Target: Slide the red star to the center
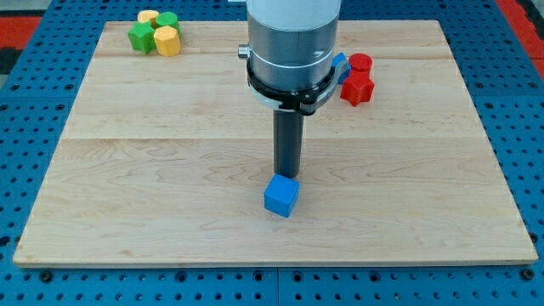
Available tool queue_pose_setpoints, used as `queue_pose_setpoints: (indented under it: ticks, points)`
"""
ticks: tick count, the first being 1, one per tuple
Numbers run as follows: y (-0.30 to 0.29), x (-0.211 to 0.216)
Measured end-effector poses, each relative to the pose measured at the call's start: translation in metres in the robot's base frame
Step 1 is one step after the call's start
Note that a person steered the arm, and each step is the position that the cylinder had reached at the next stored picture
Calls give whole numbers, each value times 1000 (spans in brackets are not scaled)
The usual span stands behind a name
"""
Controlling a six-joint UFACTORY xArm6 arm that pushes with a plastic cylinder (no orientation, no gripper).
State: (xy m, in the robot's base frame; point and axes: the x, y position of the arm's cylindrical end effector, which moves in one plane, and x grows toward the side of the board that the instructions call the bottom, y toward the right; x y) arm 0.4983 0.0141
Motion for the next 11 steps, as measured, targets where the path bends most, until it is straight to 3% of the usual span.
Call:
queue_pose_setpoints:
  ticks: [8, 9, 10, 11]
  points:
    - [-28, -27]
    - [79, -79]
    - [193, -99]
    - [211, -135]
